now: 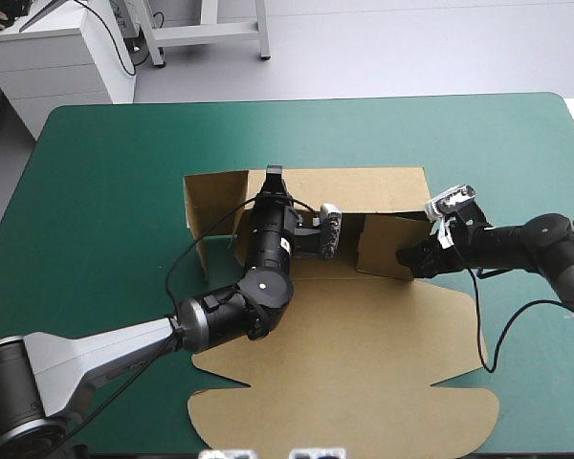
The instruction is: Fold the box
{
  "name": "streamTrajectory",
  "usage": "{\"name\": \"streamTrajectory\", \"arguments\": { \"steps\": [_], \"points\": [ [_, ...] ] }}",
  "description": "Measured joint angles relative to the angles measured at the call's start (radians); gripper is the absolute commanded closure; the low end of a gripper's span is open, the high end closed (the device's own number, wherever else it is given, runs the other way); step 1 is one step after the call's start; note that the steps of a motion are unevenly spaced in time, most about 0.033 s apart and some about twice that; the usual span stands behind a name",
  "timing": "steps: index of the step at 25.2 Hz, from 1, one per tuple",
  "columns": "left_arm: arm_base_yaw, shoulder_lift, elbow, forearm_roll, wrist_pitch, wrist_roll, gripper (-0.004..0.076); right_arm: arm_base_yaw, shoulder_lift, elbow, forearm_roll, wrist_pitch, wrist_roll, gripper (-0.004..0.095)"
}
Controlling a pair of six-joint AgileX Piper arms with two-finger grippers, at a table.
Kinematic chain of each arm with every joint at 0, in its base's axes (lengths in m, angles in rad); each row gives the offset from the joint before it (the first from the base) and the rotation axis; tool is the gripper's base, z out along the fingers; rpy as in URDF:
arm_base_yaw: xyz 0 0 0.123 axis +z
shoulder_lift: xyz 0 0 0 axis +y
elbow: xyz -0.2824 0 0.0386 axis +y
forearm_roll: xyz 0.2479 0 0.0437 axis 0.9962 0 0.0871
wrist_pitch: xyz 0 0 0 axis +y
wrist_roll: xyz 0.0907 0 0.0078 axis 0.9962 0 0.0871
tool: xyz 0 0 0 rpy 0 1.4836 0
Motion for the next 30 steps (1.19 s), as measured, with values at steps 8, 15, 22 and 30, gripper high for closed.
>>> {"name": "streamTrajectory", "arguments": {
  "steps": [8, 15, 22, 30],
  "points": [
    [0.0, 0.0, 0.0, 0.0, -0.002, 0.0, 0.0732, 0.017, -0.1, 0.008, -0.081, -0.069, 0.096, 0.0464],
    [0.0, 0.0, 0.0, 0.0, -0.002, 0.0, 0.0732, 0.03, -0.108, 0.008, -0.093, -0.065, 0.144, 0.0468],
    [0.0, 0.0, 0.0, 0.001, -0.002, 0.0, 0.0732, 0.03, -0.108, 0.008, -0.093, -0.063, 0.163, 0.0468],
    [0.0, 0.0, 0.0, 0.001, -0.001, 0.0, 0.0732, 0.03, -0.098, 0.008, -0.08, -0.083, 0.172, 0.0462]
  ]
}}
